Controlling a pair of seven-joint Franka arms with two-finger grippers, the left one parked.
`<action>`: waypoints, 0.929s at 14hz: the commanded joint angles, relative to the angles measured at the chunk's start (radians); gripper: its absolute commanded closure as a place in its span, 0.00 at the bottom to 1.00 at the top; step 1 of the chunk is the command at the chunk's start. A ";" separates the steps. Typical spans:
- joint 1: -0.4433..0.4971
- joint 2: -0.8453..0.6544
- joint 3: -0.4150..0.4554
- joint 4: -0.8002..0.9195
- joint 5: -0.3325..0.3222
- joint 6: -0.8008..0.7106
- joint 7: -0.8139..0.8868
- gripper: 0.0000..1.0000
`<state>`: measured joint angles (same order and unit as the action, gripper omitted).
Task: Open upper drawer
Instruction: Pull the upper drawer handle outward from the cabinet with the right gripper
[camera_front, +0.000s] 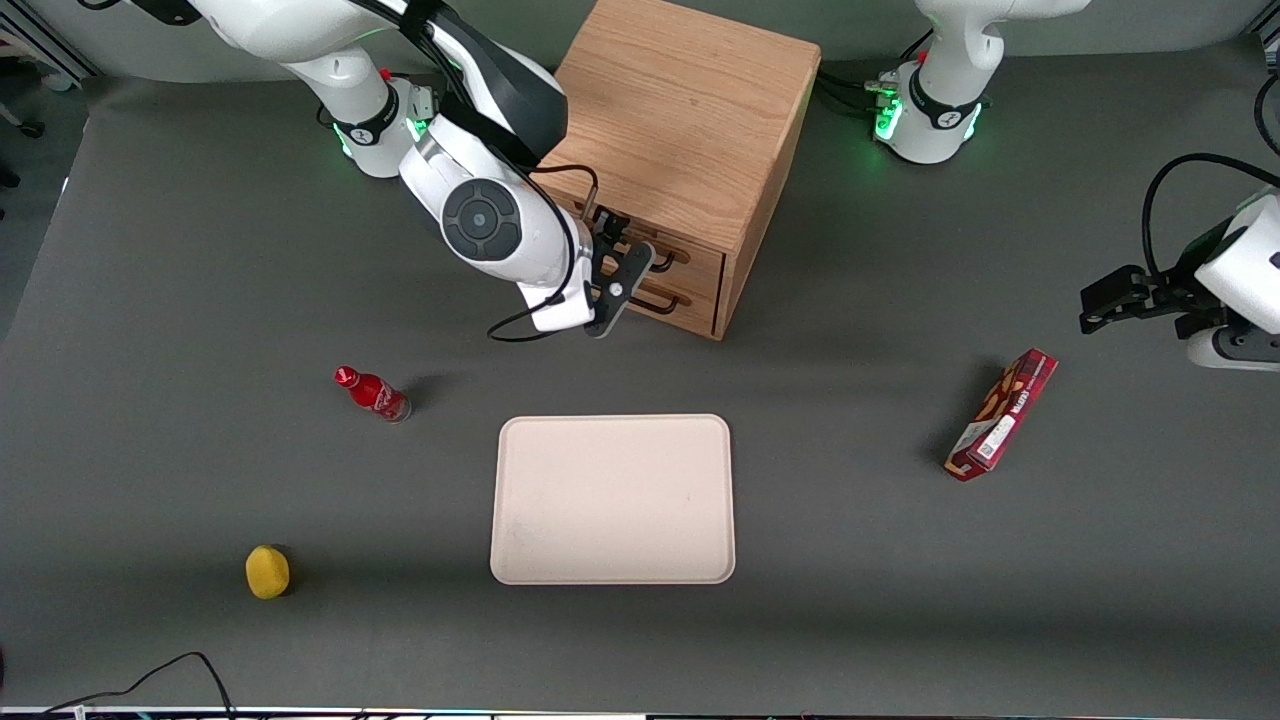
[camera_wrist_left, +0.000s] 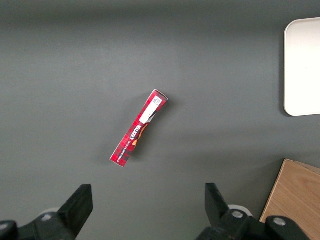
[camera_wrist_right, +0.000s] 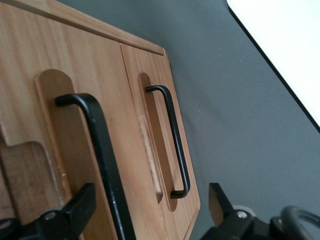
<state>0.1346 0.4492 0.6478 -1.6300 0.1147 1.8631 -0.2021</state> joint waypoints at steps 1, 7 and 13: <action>-0.007 -0.010 0.013 -0.037 -0.050 0.036 0.026 0.00; -0.015 0.092 -0.002 0.103 -0.136 0.022 0.026 0.00; -0.024 0.219 -0.034 0.317 -0.240 -0.071 0.010 0.00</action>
<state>0.0993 0.5879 0.6078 -1.4438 -0.0697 1.8561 -0.1990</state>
